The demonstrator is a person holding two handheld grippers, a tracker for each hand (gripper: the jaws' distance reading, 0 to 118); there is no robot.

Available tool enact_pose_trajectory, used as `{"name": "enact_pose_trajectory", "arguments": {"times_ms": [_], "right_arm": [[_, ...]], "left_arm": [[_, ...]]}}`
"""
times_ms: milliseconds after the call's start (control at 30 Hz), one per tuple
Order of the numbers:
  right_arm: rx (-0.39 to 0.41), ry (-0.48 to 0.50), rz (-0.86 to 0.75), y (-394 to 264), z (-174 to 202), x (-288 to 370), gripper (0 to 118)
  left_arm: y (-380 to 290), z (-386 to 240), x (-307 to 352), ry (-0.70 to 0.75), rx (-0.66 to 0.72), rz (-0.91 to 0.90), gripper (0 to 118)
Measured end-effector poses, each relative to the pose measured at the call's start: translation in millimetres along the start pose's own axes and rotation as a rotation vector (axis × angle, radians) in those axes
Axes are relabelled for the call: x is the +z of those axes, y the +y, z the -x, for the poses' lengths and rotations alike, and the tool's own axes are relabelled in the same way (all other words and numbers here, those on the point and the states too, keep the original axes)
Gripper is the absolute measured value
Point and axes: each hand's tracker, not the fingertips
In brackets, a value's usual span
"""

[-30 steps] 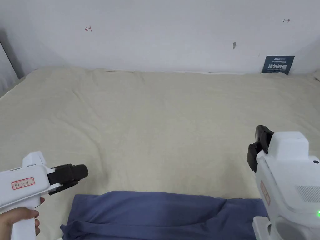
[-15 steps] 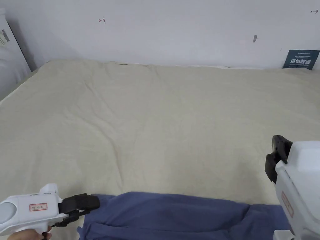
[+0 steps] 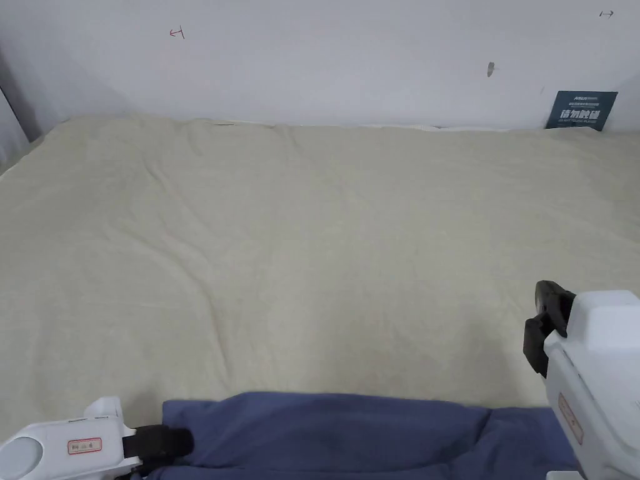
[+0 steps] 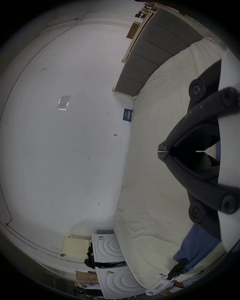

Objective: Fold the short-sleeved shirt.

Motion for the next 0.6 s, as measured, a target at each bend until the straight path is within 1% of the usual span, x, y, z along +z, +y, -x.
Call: {"name": "enact_pose_trajectory", "arguments": {"times_ms": [33,67,133,200,300,333,433,533,600], "right_arm": [[-0.002,-0.001,0.001,-0.9,-1.6,0.1,1],[-0.002,-0.004,0.004,-1.3,-2.2,0.0,1],[-0.005,-0.005,0.01,-1.7,-4.2,0.7,1],[-0.009,-0.007,0.009,-2.2,-7.4,1.7,1],[-0.012,-0.006,0.005,0.1,-10.6,2.3,1],[-0.014,-0.003,0.002,1.8,-11.6,2.9,1],[-0.016,0.004,-0.019,7.0,-12.7,5.3,1],[-0.025,0.01,-0.04,10.9,-14.0,8.3,1],[-0.033,0.017,-0.048,12.0,-15.5,9.7,1]], "left_arm": [[-2.5,-2.6,-4.6,0.042,-0.034,0.003,12],[-5.1,-5.7,-7.3,0.057,-0.063,0.0,9],[-4.8,-10.4,-4.4,0.045,-0.059,-0.009,6],[-5.5,-17.7,1.6,0.063,-0.065,-0.015,6],[-0.9,-24.4,16.8,0.101,-0.148,-0.065,5],[0.0,-27.1,25.4,0.105,-0.13,-0.072,5],[3.1,-36.3,48.5,0.102,-0.135,-0.093,5],[9.0,-30.9,71.2,0.16,-0.171,-0.123,5],[12.7,-23.7,86.7,0.193,-0.138,-0.149,5]]}}
